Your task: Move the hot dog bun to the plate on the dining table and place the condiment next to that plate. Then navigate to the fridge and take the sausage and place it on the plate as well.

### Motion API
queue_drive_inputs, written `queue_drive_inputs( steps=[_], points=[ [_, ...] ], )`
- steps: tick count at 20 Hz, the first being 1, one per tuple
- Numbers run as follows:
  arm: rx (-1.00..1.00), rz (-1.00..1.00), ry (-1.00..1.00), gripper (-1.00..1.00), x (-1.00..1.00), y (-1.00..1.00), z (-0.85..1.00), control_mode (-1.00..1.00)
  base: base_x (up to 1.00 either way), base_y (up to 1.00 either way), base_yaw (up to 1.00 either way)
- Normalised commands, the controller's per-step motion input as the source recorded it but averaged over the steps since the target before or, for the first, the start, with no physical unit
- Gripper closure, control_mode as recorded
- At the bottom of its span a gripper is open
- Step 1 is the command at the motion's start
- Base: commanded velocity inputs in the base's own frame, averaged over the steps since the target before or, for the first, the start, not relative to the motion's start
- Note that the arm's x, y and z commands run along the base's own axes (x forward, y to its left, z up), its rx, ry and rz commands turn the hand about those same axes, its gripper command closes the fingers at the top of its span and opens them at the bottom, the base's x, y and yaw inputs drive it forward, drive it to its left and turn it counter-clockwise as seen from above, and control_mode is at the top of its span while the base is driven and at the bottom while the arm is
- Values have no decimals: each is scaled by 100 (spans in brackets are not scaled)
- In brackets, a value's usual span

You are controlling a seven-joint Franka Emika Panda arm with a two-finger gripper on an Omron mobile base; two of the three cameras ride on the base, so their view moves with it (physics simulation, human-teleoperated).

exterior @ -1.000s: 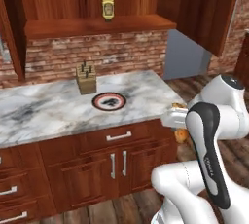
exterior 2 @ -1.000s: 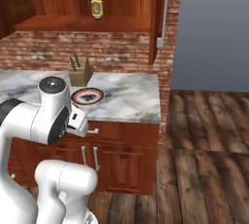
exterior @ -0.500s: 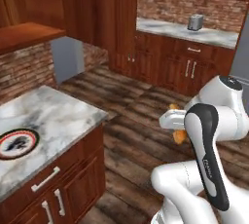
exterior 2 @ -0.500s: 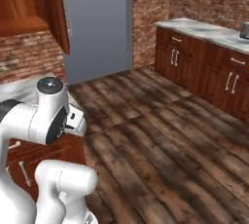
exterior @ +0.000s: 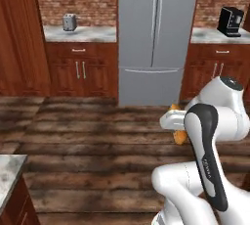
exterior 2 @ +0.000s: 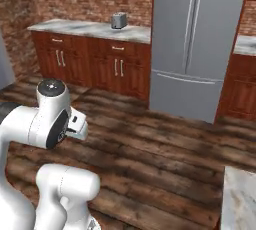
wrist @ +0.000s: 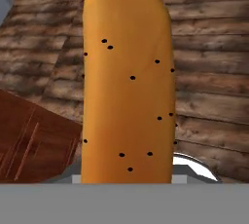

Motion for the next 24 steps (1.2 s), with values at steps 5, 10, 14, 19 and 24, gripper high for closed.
queue_drive_inputs(
  steps=[5, 10, 14, 19, 24],
  points=[
    [0, 0, 0, 100, 0, 0, 0, 100, 6, -49, -89],
    [0, 0, 0, 100, 0, 0, 0, 100, 15, -25, -79],
    [0, 0, 0, 100, 0, 0, 0, 100, 56, 79, -42],
    [0, 0, 0, 100, 0, 0, 0, 100, 89, 100, -38],
    [0, 0, 0, 100, 0, 0, 0, 100, 100, 88, -39]
  ],
)
